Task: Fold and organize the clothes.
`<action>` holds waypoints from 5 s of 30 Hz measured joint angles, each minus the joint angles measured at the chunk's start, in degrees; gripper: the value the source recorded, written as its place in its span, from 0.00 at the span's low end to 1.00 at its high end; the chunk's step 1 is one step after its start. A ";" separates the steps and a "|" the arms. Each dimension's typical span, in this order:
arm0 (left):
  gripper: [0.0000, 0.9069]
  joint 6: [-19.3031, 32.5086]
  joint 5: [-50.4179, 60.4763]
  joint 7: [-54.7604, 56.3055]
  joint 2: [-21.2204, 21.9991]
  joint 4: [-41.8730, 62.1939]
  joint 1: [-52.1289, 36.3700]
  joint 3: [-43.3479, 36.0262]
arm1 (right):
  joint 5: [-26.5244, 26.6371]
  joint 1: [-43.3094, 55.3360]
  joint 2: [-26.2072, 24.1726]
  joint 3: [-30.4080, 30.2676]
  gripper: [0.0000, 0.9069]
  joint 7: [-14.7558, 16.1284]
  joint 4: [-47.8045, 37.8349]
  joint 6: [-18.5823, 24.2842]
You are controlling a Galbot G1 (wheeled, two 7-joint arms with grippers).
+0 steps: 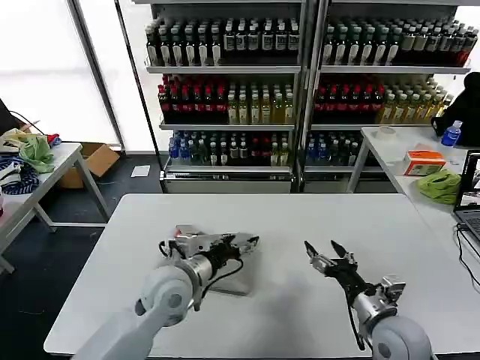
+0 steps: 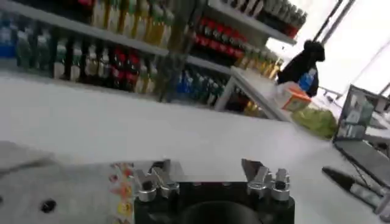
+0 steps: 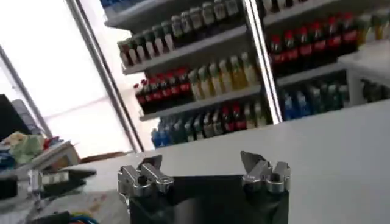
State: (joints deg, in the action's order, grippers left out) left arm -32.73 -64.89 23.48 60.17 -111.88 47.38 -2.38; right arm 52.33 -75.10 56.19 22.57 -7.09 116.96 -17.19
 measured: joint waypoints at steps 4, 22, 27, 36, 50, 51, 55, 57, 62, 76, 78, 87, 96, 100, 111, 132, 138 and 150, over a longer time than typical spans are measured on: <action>1.00 0.35 2.32 -2.16 -2.57 -2.62 1.89 5.87 | 4.90 4.64 0.18 -5.49 1.00 -3.08 -1.04 -3.99; 1.00 0.91 6.20 -5.89 -7.37 -10.30 14.38 27.57 | 17.65 18.10 2.96 -22.62 1.00 -7.10 -10.89 -7.20; 1.00 0.95 6.55 -6.24 -7.78 -10.92 16.51 30.25 | 19.74 20.01 4.14 -24.52 0.46 -6.14 -13.81 -6.15; 1.00 1.02 6.82 -6.66 -7.89 -11.55 18.74 32.95 | 22.97 22.50 7.09 -26.20 0.00 -4.51 -17.95 -4.24; 1.00 1.02 6.83 -7.26 -7.87 -11.90 21.41 35.80 | 22.85 24.55 8.82 -26.08 0.00 -3.13 -21.06 -2.68; 1.00 1.02 6.83 -7.28 -7.82 -11.91 21.59 35.93 | 22.67 24.72 8.74 -26.08 0.00 -3.10 -21.25 -2.85; 1.00 1.02 6.83 -7.32 -7.59 -11.94 22.04 36.23 | 21.91 25.43 8.33 -26.11 0.00 -3.12 -21.87 -3.89; 1.00 1.02 6.83 -7.33 -7.54 -11.99 22.16 36.34 | 21.64 25.65 8.05 -25.93 0.00 -3.23 -21.92 -4.52; 1.00 1.02 6.83 -7.35 -7.36 -12.20 22.58 36.82 | 21.20 25.67 6.73 -24.95 0.00 -3.54 -21.73 -6.54; 1.00 1.02 6.78 -7.64 -6.92 -12.18 22.46 36.55 | 19.94 23.26 -0.55 -18.24 0.00 -4.00 -18.54 -12.81; 1.00 1.03 6.78 -7.64 -6.76 -12.21 22.47 36.41 | 18.89 22.46 -1.94 -16.90 0.00 -3.72 -18.19 -13.35; 1.00 1.29 7.10 -7.45 -5.98 -12.01 21.97 35.30 | 13.45 18.68 -5.27 -11.70 1.00 -2.63 -16.61 -14.36; 1.00 1.37 7.18 -7.48 -5.74 -12.21 21.75 34.61 | 6.49 16.42 -6.55 -7.82 1.00 -2.26 -15.00 -13.29; 1.00 1.43 7.19 -7.51 -5.60 -12.14 21.43 34.27 | 2.77 16.56 -6.46 -6.68 1.00 -2.24 -14.33 -11.26; 1.00 2.97 8.37 -9.12 -4.92 -13.55 22.95 35.39 | -10.03 16.94 -3.81 -7.84 1.00 -2.20 -10.52 -2.85; 1.00 23.51 29.20 -17.29 4.41 -15.41 38.18 37.01 | -22.79 -1.58 -0.47 -1.87 1.00 1.69 -3.86 18.78; 1.00 28.45 33.91 -19.11 7.75 -15.36 42.22 37.48 | -23.76 -5.42 0.67 -1.22 1.00 2.02 -3.98 21.63; 1.00 33.04 38.48 -20.99 11.01 -15.80 46.56 37.54 | -24.93 -10.36 1.60 -0.32 1.00 2.71 -2.76 24.83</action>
State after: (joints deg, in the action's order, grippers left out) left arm 0.31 -26.41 2.49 71.19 -127.68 93.94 35.16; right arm 27.40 -85.46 57.79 22.25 -4.39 114.19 7.64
